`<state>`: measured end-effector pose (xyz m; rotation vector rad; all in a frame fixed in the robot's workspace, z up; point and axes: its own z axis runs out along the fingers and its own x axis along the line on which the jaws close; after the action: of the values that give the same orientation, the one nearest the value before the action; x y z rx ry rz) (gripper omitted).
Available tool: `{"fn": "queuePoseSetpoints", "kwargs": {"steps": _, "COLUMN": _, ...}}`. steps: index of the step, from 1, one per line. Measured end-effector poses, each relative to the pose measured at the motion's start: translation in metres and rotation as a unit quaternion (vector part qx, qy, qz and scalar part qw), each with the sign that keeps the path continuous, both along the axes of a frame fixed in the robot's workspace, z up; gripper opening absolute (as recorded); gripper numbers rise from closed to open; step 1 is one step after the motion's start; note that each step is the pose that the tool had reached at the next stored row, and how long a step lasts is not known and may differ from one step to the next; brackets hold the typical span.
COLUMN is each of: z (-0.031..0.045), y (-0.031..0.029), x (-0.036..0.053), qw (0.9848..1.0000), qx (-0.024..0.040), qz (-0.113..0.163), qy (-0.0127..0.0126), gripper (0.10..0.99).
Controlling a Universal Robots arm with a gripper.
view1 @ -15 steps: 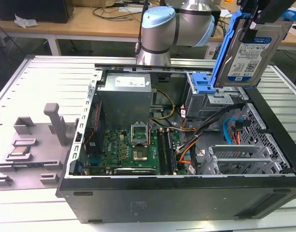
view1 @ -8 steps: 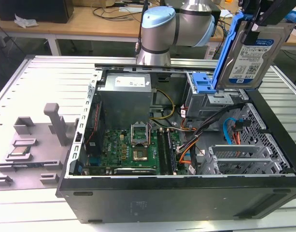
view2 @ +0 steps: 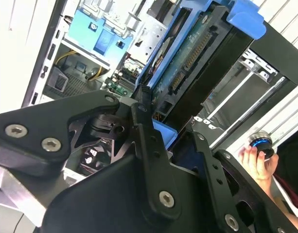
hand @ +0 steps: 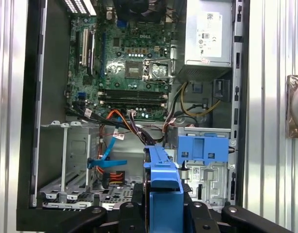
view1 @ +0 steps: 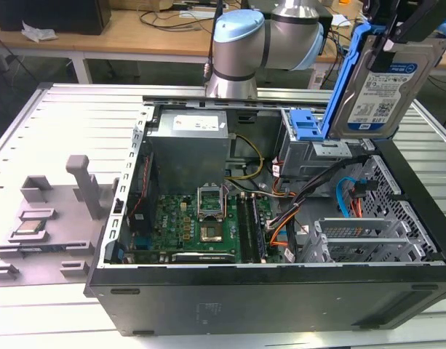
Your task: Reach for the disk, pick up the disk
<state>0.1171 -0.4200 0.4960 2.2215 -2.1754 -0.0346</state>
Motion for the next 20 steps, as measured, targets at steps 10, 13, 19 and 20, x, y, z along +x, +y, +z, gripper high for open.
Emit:
{"fn": "queuePoseSetpoints", "kwargs": {"steps": 10, "z": 0.0, "y": -0.0142, "x": 0.0, "qw": 1.0, "qx": 0.0, "qz": -0.001, "qy": 0.0, "gripper": 0.369}}
{"fn": "queuePoseSetpoints", "kwargs": {"steps": 13, "z": 0.0, "y": -0.0192, "x": 0.0, "qw": 1.0, "qx": 0.0, "qz": -0.001, "qy": 0.0, "gripper": 0.369}}
{"fn": "queuePoseSetpoints", "kwargs": {"steps": 19, "z": 0.0, "y": -0.0269, "x": 0.0, "qw": 1.0, "qx": 0.0, "qz": -0.001, "qy": 0.0, "gripper": 0.369}}
{"fn": "queuePoseSetpoints", "kwargs": {"steps": 20, "z": 0.0, "y": -0.0285, "x": 0.0, "qw": 1.0, "qx": 0.0, "qz": -0.001, "qy": 0.0, "gripper": 0.369}}
